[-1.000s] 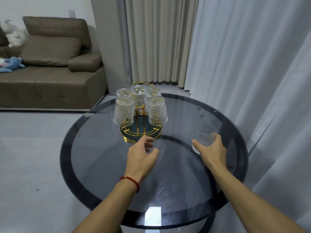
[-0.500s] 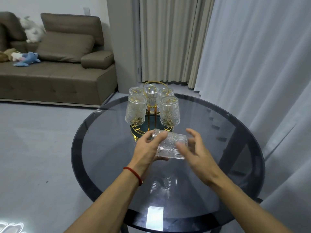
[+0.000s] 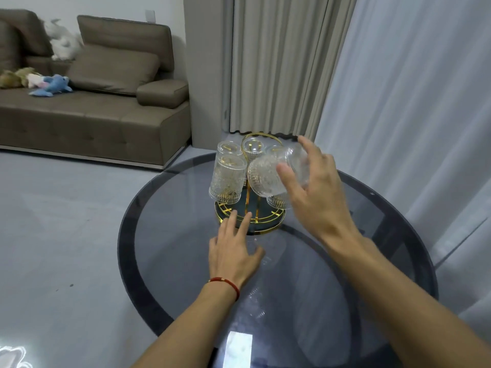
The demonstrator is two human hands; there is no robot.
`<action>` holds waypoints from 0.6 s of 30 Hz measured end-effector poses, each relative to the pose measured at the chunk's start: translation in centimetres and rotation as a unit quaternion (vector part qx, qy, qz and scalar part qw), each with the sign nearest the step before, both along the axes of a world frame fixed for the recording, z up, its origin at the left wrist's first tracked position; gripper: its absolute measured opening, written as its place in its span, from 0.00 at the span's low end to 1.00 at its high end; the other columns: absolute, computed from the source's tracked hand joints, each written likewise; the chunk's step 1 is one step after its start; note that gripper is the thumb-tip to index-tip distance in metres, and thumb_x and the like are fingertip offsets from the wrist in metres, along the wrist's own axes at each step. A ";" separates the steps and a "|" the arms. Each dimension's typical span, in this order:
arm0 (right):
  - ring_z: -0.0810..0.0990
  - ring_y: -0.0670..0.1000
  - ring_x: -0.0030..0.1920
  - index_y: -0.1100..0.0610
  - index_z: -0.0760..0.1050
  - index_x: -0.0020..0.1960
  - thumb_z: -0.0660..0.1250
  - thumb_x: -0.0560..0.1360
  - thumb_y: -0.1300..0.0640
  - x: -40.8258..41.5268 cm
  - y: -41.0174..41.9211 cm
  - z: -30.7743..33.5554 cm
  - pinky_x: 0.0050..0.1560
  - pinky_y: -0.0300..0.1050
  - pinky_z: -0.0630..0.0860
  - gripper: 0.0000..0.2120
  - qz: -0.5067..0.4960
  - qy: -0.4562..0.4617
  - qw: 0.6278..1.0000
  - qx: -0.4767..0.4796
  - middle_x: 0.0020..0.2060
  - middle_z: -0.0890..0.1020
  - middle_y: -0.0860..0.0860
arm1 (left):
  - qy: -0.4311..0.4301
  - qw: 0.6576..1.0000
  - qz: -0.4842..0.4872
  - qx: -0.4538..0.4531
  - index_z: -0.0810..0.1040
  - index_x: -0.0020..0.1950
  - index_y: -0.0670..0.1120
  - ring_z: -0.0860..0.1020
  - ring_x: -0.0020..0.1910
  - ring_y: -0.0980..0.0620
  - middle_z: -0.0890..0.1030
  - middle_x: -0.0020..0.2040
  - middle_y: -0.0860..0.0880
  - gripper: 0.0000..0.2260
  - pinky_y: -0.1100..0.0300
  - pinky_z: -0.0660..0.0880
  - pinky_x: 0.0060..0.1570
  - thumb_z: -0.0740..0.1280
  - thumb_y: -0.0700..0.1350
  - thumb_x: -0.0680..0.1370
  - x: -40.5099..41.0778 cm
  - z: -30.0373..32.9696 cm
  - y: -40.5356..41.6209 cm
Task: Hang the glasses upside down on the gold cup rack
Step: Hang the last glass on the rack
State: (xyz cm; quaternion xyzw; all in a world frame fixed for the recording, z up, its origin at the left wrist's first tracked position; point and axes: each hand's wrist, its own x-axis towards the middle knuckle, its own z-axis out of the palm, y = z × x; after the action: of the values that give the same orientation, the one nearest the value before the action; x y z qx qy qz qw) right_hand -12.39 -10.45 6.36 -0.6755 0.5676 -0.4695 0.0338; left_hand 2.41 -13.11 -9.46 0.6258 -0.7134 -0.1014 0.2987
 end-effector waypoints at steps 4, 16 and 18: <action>0.78 0.57 0.59 0.49 0.61 0.81 0.59 0.82 0.38 1.8 -2.9 2.0 0.57 0.53 0.77 0.31 -0.031 0.128 0.991 0.004 0.62 0.73 0.56 | -0.060 0.998 -0.013 -0.002 0.55 0.80 0.56 0.45 0.81 0.47 0.53 0.83 0.48 0.35 0.39 0.52 0.77 0.62 0.60 0.75 -1.0 -0.8 -0.3; 0.77 0.59 0.55 0.52 0.68 0.76 0.54 0.82 0.35 3.6 -7.2 0.1 0.51 0.54 0.74 0.30 -0.067 0.294 0.953 0.030 0.54 0.76 0.58 | -0.080 0.996 -0.019 -0.024 0.59 0.79 0.53 0.46 0.81 0.45 0.58 0.79 0.46 0.32 0.39 0.53 0.76 0.58 0.61 0.77 -1.4 -1.2 -0.2; 0.74 0.59 0.55 0.53 0.68 0.76 0.53 0.83 0.35 3.7 -7.9 -0.5 0.54 0.53 0.72 0.30 -0.067 0.314 0.947 0.028 0.54 0.77 0.58 | -0.074 0.997 -0.021 -0.023 0.59 0.79 0.53 0.47 0.81 0.45 0.59 0.79 0.45 0.31 0.40 0.53 0.77 0.59 0.61 0.77 -1.4 -1.1 -0.2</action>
State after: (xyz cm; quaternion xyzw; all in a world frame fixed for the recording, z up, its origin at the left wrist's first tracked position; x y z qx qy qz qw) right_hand -8.67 -18.37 5.85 -0.7477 0.6065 -0.2188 -0.1588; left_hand 1.02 -13.28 -10.58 0.6093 -0.7489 -0.0443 0.2570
